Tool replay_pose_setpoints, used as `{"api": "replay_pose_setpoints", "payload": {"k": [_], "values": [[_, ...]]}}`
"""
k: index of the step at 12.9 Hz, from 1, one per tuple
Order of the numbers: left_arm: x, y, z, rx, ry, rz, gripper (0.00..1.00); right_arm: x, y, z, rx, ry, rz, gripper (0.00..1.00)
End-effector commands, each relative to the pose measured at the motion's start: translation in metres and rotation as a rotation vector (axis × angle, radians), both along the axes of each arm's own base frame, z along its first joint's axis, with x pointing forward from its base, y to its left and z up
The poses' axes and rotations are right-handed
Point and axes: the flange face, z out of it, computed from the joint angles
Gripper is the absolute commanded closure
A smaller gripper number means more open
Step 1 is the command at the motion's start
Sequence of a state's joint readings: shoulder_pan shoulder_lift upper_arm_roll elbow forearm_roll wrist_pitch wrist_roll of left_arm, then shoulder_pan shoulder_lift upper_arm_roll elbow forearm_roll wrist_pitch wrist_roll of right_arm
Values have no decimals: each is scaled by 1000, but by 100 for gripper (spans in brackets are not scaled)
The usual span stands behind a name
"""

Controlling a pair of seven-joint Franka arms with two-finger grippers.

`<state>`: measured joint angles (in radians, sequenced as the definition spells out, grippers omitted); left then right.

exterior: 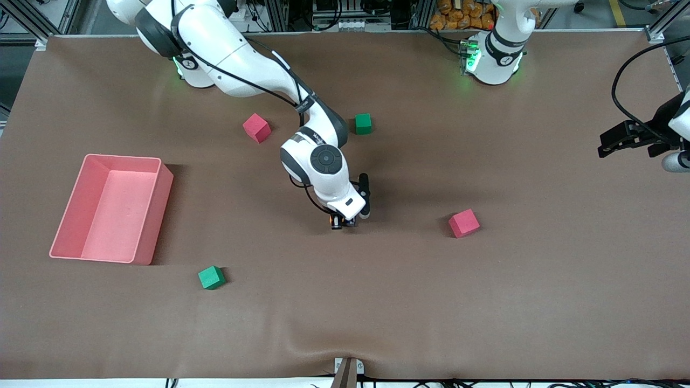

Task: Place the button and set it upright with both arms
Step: 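Release the switch and withdraw the right gripper while the left gripper approaches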

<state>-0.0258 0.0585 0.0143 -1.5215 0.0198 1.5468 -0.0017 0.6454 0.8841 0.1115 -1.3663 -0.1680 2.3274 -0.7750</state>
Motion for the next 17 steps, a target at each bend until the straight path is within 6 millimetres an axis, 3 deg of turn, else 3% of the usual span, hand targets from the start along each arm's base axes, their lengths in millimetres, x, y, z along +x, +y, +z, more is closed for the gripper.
{"api": "replay_pose_setpoints", "payload": {"k": [1,4,5,8,10,13,17], "values": [[1,-2,4,-16,-2,-15,0,4,5,4,-16,-22,7,0],[0,-8,4,-17,0,-24,0,13,1,34,8,-47,-7,0],[1,-19,4,-17,0,-42,0,13,-1,37,2,-34,-15,0],[7,-52,-12,-17,20,-91,0,21,-14,78,-27,-25,-49,0],[13,-64,-27,-81,48,-98,0,53,-54,125,13,-62,-152,0],[20,-87,-43,-88,59,-145,0,82,-126,192,-22,-68,-353,0],[33,-120,-71,-91,54,-257,0,117,-235,248,-29,-86,-629,0]]}}
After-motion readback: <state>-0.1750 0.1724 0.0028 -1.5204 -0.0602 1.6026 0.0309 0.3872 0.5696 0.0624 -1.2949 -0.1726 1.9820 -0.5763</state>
